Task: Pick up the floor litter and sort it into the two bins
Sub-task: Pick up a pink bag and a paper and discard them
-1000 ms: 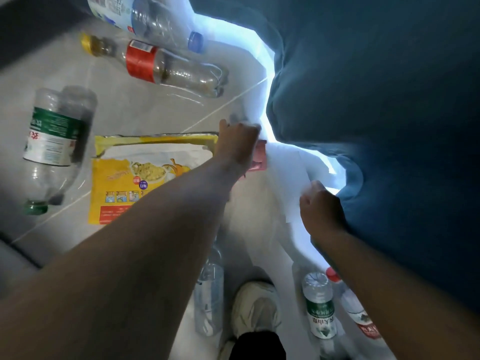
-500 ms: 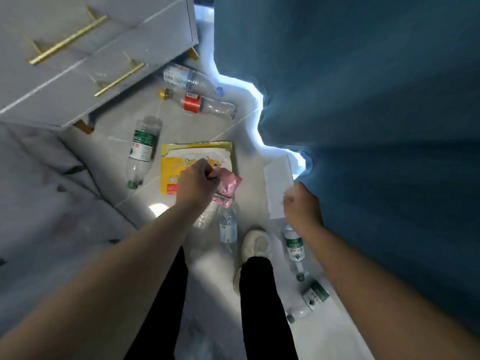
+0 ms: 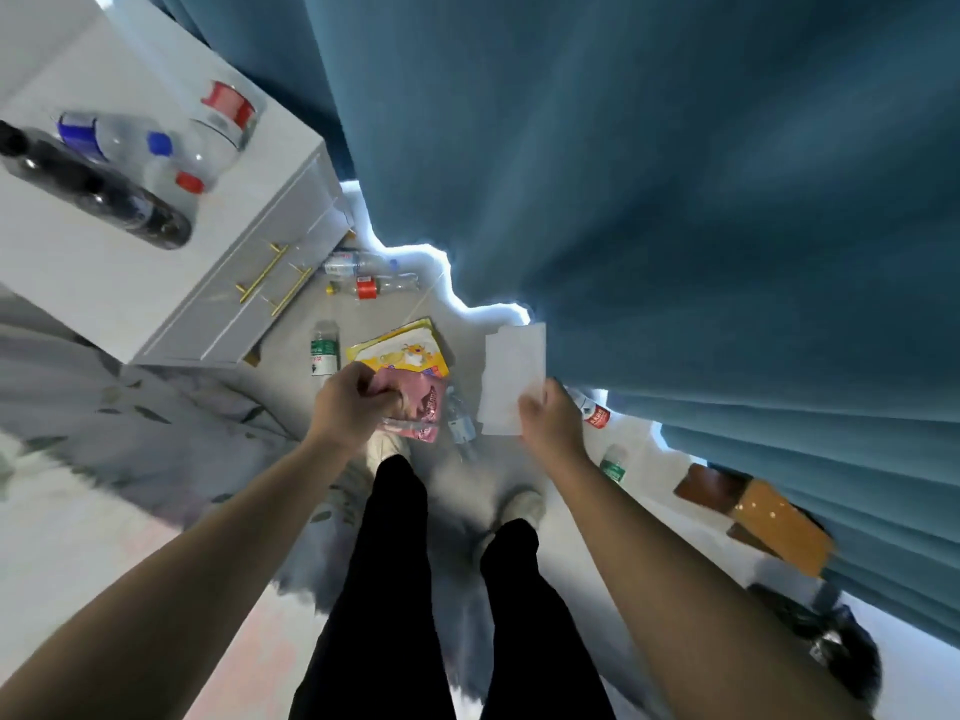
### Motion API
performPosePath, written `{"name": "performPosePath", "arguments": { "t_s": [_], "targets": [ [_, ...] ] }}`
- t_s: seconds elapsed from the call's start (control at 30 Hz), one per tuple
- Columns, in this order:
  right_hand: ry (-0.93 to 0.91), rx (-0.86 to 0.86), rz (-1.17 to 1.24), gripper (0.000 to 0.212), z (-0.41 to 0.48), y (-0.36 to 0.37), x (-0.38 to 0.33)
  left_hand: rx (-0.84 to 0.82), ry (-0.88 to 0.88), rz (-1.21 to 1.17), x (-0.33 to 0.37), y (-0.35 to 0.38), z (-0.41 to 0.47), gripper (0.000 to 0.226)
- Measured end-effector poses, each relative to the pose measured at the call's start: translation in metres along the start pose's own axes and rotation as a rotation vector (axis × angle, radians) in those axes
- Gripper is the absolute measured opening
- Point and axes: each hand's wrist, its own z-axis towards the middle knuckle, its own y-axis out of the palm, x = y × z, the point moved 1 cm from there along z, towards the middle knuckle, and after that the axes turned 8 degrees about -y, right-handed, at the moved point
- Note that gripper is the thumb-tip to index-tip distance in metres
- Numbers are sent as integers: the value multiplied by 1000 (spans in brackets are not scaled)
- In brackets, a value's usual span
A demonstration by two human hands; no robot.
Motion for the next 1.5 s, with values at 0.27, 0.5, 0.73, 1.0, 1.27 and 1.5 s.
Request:
{"name": "performPosePath", "arguments": {
  "t_s": [0.27, 0.5, 0.73, 1.0, 1.27, 1.5],
  "targets": [
    [64, 129, 148, 29, -89, -88, 80, -85, 118, -80, 34, 53, -116, 28],
    [62, 314, 288, 11, -177, -190, 221, -154, 145, -101, 24, 183, -231, 38],
    [125, 456, 506, 32, -252, -260, 319, -253, 245, -70, 46, 281, -335, 32],
    [205, 624, 699, 14, -275, -293, 385, -376, 364, 87, 88, 371, -374, 33],
    [413, 963, 971, 9, -310, -339, 474, -621, 516, 402, 137, 500, -413, 25],
    [577, 1074, 1092, 6, -340, -346, 581, -740, 601, 632, 131, 637, -476, 19]
  ]
}}
